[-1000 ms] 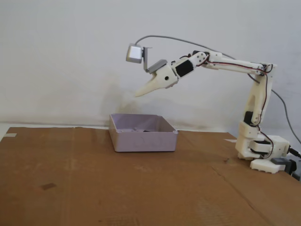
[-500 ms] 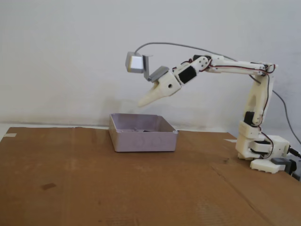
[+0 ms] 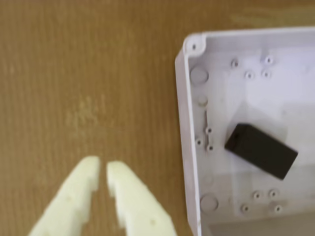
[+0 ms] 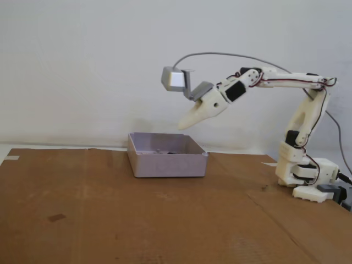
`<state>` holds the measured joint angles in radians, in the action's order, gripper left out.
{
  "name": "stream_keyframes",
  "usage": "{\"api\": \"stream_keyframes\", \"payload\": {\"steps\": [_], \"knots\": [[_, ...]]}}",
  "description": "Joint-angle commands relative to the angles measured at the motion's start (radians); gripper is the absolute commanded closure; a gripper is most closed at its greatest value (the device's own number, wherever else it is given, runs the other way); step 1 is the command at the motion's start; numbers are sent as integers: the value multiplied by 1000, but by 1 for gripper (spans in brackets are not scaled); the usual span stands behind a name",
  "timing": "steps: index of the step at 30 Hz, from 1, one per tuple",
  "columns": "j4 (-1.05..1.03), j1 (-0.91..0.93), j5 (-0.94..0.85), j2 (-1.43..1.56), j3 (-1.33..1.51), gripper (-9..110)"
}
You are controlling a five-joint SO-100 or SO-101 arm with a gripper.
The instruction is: Grasp a block and put it in the box.
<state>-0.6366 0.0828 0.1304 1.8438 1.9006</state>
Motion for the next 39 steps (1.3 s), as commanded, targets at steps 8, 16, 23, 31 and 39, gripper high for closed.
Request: {"api": "stream_keyframes", "payload": {"steps": [8,16,23,31,39], "knots": [[17,-17,9,305,147,101],[17,-17,51,453,282,101],[17,-17,52,635,463,101],[17,-17,52,847,653,101],[17,-17,52,1032,834,101]]}}
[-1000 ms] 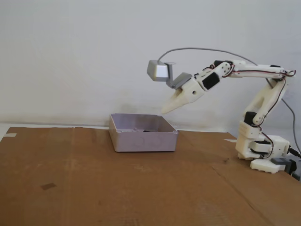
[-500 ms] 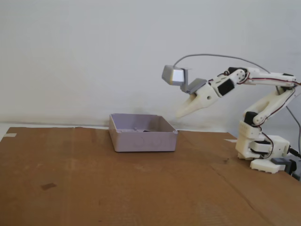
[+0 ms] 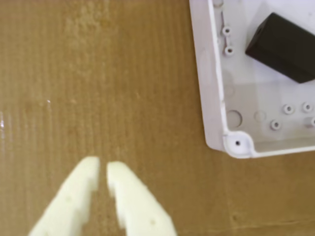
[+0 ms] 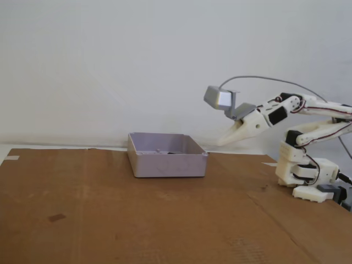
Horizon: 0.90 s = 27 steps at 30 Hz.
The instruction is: Grasp a block and put it in the box.
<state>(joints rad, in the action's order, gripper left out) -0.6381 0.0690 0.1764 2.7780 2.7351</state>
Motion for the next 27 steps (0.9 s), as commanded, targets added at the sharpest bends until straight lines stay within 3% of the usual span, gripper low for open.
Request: {"api": "stream_keyframes", "payload": {"steps": [1,17,27], "knots": [[18,-3,6,123,20,101],[6,-5,5,474,272,101],[-3,-126,-5,532,417,101]]}}
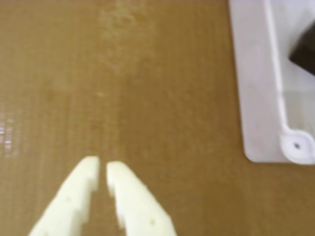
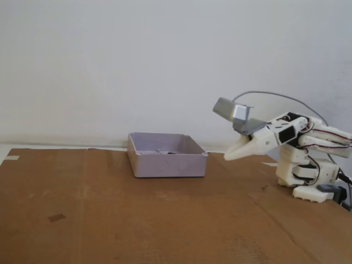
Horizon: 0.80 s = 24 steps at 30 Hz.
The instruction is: Grasp a block and put it in the box.
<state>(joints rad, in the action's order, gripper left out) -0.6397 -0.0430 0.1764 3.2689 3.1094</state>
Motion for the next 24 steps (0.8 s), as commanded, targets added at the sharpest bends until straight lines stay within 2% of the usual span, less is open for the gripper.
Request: {"api": "stream_keyframes", "payload": {"steps": [1,24], "knots": [[-15,-11,-5,49,41,101],[-703,-9,-5,57,41,101]]}}
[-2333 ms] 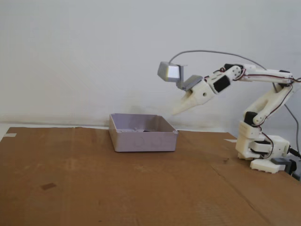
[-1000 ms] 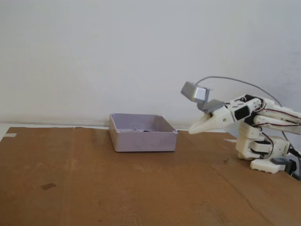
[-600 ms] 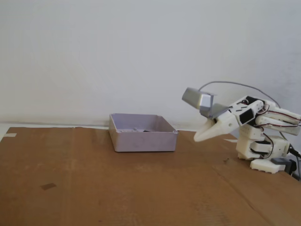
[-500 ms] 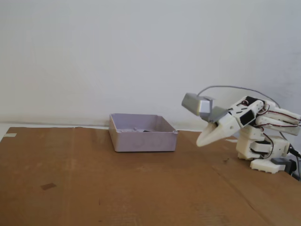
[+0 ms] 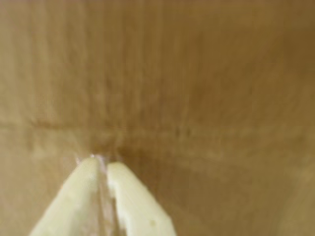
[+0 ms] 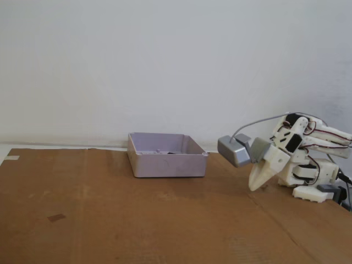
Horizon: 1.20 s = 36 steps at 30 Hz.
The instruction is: Grasp a block and put it in the box.
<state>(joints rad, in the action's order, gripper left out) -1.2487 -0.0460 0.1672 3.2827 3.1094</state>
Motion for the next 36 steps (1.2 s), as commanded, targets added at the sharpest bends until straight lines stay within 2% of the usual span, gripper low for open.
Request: {"api": "stream_keyframes", "payload": {"steps": [1,6,36], "knots": [[-124,-6,9,43,41,101],[-216,-6,9,43,41,101],[-216,-9,5,43,41,101]]}}
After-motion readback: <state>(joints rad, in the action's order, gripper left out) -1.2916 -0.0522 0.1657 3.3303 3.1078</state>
